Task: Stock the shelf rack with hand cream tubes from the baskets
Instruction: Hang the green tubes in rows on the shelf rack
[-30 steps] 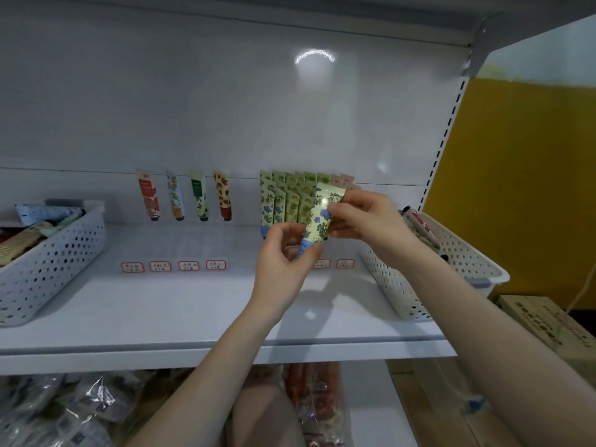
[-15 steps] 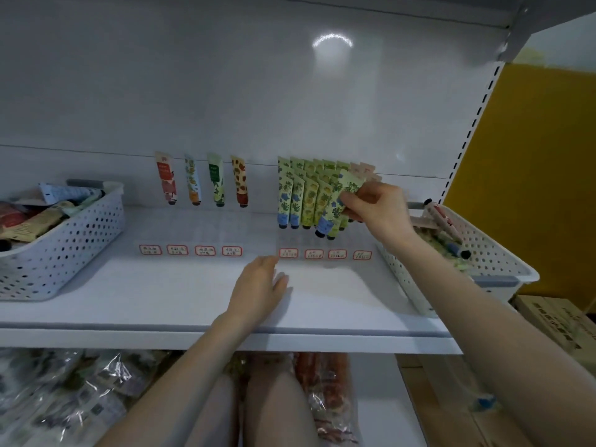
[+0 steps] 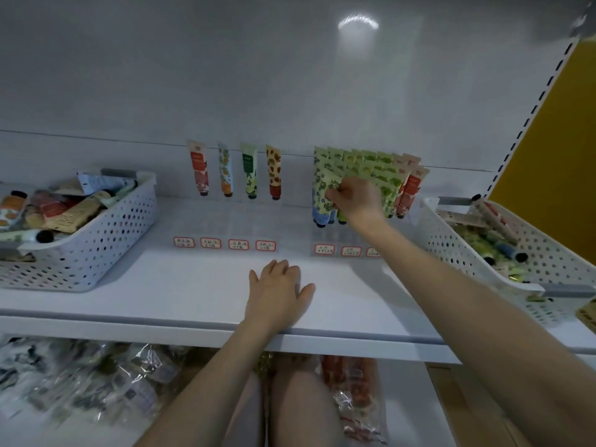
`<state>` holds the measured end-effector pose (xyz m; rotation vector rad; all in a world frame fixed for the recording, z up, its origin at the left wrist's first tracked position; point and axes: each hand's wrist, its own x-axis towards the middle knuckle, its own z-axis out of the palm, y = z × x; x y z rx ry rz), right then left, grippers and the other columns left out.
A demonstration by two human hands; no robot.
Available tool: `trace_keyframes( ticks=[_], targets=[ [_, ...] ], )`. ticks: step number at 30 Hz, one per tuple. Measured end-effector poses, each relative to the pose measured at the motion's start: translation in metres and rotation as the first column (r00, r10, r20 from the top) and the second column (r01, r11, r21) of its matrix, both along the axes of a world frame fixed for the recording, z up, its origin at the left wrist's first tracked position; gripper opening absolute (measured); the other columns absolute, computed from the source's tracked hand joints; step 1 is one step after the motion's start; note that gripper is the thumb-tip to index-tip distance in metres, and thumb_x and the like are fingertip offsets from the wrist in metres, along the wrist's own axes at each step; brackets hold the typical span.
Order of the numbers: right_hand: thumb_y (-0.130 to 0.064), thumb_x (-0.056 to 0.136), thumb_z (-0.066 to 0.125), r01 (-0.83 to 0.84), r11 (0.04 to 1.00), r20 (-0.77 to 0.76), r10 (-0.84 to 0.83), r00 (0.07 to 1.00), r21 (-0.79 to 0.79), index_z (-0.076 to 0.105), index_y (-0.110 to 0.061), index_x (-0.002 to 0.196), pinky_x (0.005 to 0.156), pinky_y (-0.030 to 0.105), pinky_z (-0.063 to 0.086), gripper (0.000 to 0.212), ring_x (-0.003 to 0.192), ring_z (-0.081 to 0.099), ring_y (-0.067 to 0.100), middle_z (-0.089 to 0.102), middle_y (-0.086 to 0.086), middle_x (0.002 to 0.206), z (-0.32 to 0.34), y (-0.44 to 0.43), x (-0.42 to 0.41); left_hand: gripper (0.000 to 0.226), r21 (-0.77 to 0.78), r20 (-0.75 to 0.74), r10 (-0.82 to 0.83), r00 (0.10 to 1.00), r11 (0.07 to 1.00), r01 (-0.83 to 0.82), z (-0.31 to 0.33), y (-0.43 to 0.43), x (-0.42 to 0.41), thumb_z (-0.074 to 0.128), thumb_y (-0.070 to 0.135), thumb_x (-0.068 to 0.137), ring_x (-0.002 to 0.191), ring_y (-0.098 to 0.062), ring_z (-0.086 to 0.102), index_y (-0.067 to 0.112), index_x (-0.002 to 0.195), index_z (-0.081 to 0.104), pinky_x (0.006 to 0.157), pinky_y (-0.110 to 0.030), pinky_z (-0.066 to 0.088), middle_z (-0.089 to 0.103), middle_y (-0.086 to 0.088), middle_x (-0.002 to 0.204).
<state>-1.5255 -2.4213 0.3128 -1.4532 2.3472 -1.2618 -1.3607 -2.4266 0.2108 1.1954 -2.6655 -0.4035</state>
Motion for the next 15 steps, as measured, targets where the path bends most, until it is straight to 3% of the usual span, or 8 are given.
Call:
trace_keyframes(
  ticks=[3, 7, 15],
  targets=[
    [-0.017, 0.092, 0.053, 0.001, 0.999, -0.035, 0.001, 0.999, 0.052, 0.052, 0.003, 0.071, 0.049, 0.025, 0.027, 0.029, 0.064, 0.045, 0.019, 0.065, 0.03, 0.092, -0.004, -0.008, -0.001, 0.032, -0.002, -0.02, 0.009, 1.0, 1.0, -0.009, -0.002, -0.001, 0.0, 0.036, 0.046, 0.094, 0.119, -0.021, 0.04, 0.017, 0.097, 0.051, 0.106, -0.051, 0.027, 0.05, 0.0, 0.115],
    [-0.017, 0.092, 0.053, 0.006, 0.998, -0.079, 0.0, 0.997, 0.069, 0.04, -0.01, 0.06, 0.048, 0.025, 0.029, 0.035, 0.064, 0.047, 0.019, 0.066, 0.028, 0.088, -0.01, -0.015, -0.005, 0.033, -0.026, -0.029, 0.015, 0.999, 1.0, -0.015, -0.004, -0.001, -0.001, 0.037, 0.046, 0.093, 0.116, -0.02, 0.042, 0.017, 0.099, 0.052, 0.105, -0.05, 0.029, 0.051, 0.001, 0.112],
    [-0.016, 0.092, 0.054, 0.01, 0.998, -0.105, -0.003, 0.995, 0.066, 0.036, -0.012, 0.055, 0.05, 0.024, 0.031, 0.041, 0.064, 0.05, 0.021, 0.066, 0.029, 0.084, -0.014, -0.02, -0.008, 0.036, -0.023, -0.011, 0.018, 1.0, 1.0, -0.018, -0.005, -0.001, -0.003, 0.035, 0.045, 0.094, 0.124, -0.02, 0.038, 0.017, 0.108, 0.053, 0.11, -0.05, 0.024, 0.049, 0.0, 0.124]
  ],
)
